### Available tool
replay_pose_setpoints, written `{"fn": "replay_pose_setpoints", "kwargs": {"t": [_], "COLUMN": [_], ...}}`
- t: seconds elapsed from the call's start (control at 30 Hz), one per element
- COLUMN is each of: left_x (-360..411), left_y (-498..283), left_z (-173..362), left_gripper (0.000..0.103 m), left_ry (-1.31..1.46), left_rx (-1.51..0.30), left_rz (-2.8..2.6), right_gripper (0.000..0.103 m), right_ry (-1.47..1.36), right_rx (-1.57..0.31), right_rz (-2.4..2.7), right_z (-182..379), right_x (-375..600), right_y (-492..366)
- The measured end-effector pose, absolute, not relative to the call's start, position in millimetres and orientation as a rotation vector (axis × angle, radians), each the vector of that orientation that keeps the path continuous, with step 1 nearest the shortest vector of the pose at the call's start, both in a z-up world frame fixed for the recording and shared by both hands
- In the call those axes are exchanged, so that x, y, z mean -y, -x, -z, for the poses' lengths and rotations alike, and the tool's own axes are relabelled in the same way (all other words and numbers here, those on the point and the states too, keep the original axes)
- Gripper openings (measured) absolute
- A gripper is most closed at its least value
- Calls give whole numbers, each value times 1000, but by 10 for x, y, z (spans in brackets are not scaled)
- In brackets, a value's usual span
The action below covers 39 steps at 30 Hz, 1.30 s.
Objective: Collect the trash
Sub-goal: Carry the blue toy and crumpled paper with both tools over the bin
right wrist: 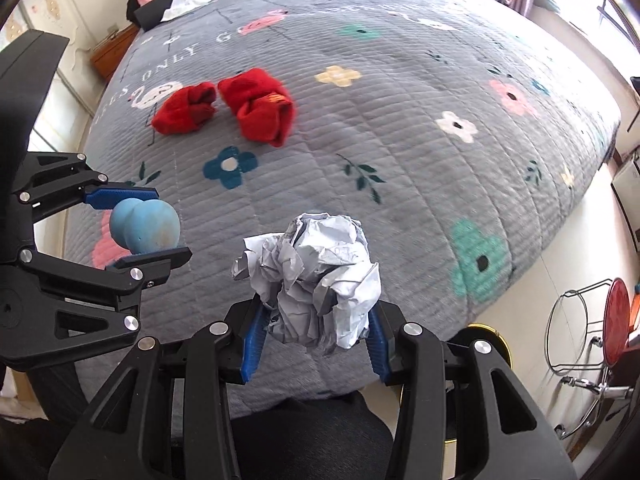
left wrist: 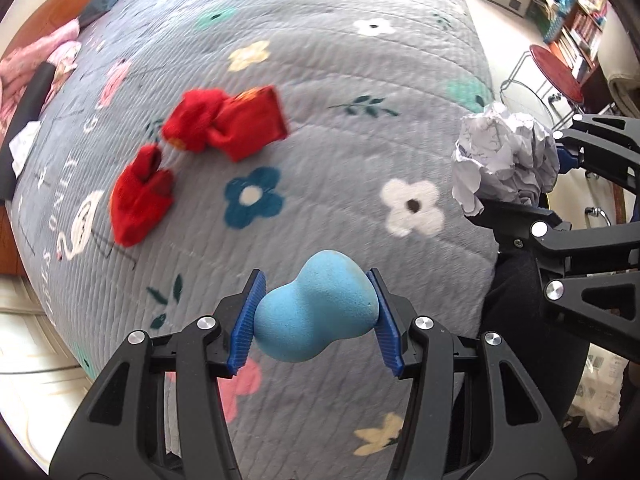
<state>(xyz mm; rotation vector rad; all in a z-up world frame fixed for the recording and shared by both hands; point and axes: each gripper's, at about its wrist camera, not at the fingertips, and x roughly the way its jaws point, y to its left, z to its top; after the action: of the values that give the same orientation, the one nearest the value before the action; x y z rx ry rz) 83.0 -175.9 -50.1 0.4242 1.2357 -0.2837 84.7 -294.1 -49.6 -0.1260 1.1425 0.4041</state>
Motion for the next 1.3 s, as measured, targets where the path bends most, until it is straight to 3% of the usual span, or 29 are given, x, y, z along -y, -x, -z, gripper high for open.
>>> {"fn": "replay_pose_setpoints", "kwargs": {"t": [0.37, 0.87, 0.93, 1.07, 1.3], "left_x": [2516, 4318, 4520, 4780, 4805], "left_y": [-864, -620, -599, -552, -628], "left_z": [512, 939, 1026, 1116, 1123], "left_gripper": [51, 52, 54, 77, 77], "left_ry": [-516, -649, -670, -733, -766], "left_rx": [-1209, -1242, -1258, -1249, -1220], "left_rz": [375, 708, 735, 719, 669], "right_gripper": [40, 40, 40, 41, 44], "right_ry": [0, -181, -191, -207, -233], "right_rx": [-1091, -1081, -1089, -1103, -1128], "right_rz": [-267, 34, 60, 87, 121], "right_z": [384, 451, 493, 576, 774], "right_x": [3742, 5207, 5358, 5564, 5754], "right_y": [-639, -88, -44, 0, -29]}}
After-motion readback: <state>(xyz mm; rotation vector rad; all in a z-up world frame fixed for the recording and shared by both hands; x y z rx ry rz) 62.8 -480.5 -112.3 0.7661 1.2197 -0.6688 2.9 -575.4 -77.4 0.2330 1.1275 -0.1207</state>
